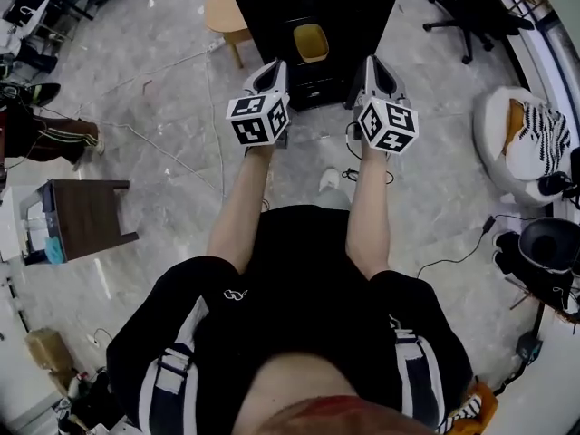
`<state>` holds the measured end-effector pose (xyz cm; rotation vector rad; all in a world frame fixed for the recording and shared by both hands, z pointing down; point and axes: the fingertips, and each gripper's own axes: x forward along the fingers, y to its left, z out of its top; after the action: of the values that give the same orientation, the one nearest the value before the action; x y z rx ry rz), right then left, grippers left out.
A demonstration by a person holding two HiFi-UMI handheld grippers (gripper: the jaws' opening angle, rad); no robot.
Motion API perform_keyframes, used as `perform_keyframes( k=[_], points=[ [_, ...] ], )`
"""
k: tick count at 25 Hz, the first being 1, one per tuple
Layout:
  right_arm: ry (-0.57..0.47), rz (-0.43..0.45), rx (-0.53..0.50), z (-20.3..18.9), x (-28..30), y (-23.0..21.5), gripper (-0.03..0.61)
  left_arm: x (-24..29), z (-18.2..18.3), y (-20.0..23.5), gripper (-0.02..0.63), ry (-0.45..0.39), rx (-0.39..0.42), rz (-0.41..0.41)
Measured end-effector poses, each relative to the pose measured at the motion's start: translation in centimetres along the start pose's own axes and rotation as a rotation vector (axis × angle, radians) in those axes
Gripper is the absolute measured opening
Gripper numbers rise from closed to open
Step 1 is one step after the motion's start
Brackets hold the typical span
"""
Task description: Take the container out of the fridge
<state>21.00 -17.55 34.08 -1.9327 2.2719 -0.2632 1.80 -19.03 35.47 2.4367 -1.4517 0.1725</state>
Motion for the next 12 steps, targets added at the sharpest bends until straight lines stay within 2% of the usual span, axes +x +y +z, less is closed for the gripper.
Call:
perform_keyframes(
  k=[7, 12],
  points=[
    [0.017, 0.068, -0.031, 0.8, 5.9, -3.7, 0.011, 6.4, 0.9, -1.9, 0.009, 0.0, 0.011, 0.003],
    [0.059, 0.114, -0.064, -0.4, 8.3, -3.1, 0.012, 8.3, 0.7, 0.3, 0.009, -0.004, -0.016, 0.047]
  ],
)
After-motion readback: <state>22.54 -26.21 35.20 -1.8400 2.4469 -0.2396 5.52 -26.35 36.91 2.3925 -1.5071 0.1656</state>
